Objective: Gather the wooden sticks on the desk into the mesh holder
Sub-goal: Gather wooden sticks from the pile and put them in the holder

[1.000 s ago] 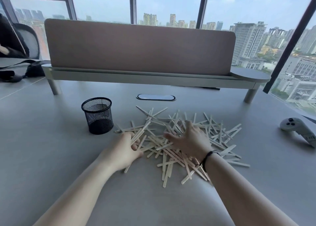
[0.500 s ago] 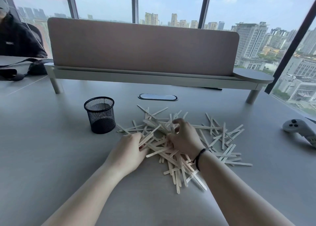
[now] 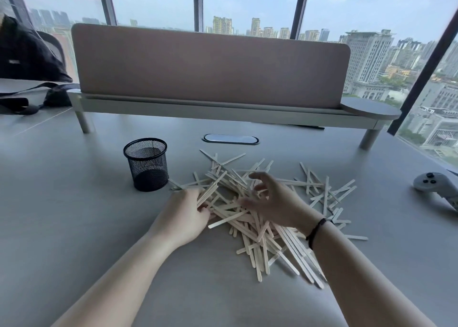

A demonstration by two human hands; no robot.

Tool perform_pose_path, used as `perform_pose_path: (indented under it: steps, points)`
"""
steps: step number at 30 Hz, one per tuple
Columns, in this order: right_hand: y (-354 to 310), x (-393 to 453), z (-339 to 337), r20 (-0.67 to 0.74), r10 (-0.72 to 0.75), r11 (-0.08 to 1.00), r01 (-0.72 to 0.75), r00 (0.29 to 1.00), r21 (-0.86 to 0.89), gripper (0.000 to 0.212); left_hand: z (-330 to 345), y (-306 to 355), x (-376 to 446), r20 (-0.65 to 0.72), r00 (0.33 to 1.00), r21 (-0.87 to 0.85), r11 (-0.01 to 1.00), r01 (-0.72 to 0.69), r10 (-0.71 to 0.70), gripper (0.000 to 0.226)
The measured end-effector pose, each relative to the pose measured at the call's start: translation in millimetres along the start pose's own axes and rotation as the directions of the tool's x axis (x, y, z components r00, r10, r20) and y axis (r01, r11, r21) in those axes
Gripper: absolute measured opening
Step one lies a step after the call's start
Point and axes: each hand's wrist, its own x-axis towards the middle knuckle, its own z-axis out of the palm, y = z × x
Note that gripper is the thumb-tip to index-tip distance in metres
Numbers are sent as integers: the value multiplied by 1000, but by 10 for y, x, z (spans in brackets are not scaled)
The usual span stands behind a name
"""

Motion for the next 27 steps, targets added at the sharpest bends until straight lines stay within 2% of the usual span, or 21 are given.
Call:
perform_pose_path:
  steps: [3, 5, 9, 12, 15, 17, 19, 20, 22, 27]
  points:
    - [9, -237, -36, 227, -3, 972, 56, 974, -227, 126, -13, -12, 33, -33, 998, -34, 998, 50, -51, 17]
    - [59, -311, 18, 236, 19, 957, 50, 972, -284, 137, -11, -19, 48, -54, 995, -79, 993, 84, -89, 16]
    - [149, -270, 133, -7, -30, 983, 28, 1000, -181, 127, -1, -20, 46, -79, 991, -89, 991, 98, -105, 11]
    - [143, -258, 154, -89, -102, 989, 92, 991, -115, 112, 13, -5, 31, -82, 993, -72, 995, 76, -82, 8]
    - [103, -302, 60, -75, -126, 984, 115, 989, -136, 118, 21, 0, 27, -88, 995, -81, 996, 45, -52, 7]
    - [90, -381, -69, -8, -40, 971, 37, 999, -235, 136, 21, 1, 36, -97, 994, -87, 996, 36, -44, 7]
    - [90, -455, -148, 63, 98, 909, -63, 993, -412, 145, 24, -5, 46, -103, 994, -84, 996, 34, -43, 6]
    - [93, -475, -145, 60, 155, 868, -107, 986, -486, 140, 28, -4, 49, -102, 994, -80, 996, 36, -44, 6]
    - [93, -463, -90, -23, 167, 820, -152, 986, -551, 115, 38, -4, 47, -101, 994, -74, 997, 37, -45, 7]
    - [119, -319, 35, -120, 38, 899, -87, 992, -429, 55, 47, 9, 30, -105, 994, -110, 994, 18, -30, 12]
